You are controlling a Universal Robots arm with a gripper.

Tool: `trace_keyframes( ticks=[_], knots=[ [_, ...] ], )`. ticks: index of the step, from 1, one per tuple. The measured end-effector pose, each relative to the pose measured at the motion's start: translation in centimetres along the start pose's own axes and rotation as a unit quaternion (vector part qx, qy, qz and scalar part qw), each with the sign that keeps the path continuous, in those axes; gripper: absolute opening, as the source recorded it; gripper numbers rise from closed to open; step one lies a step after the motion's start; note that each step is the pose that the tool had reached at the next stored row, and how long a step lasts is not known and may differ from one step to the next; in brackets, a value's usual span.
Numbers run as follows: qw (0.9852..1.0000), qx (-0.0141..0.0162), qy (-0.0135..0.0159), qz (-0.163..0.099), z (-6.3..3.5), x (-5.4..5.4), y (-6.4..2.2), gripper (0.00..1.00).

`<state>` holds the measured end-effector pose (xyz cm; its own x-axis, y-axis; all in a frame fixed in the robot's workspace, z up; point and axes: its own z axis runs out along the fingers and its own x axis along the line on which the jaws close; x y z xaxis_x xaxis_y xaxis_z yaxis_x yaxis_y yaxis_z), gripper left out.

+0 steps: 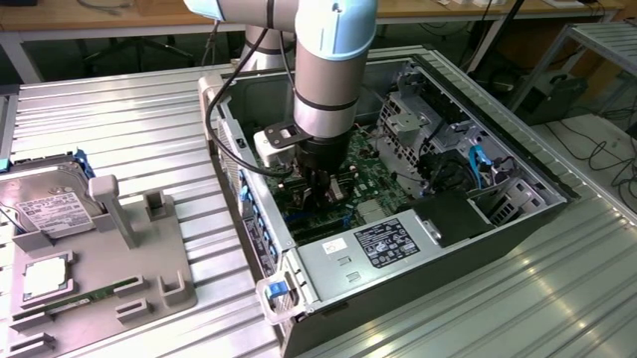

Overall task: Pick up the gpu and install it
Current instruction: 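Insert the gpu into the slot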

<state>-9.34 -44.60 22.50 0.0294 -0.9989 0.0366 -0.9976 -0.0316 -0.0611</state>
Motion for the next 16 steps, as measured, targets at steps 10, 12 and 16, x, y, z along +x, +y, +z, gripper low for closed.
trace_keyframes(
  ticks=[10, 12, 16],
  knots=[
    [1.0, -0.0002, 0.0004, 0.0, -0.38, -0.01, -0.02, 0.28],
    [1.0, -0.0002, 0.0004, 0.0, -0.39, -0.06, -0.02, 0.28],
    [1.0, -0.0002, 0.0003, 0.0, -0.38, -0.1, -0.02, 0.28]
  ],
)
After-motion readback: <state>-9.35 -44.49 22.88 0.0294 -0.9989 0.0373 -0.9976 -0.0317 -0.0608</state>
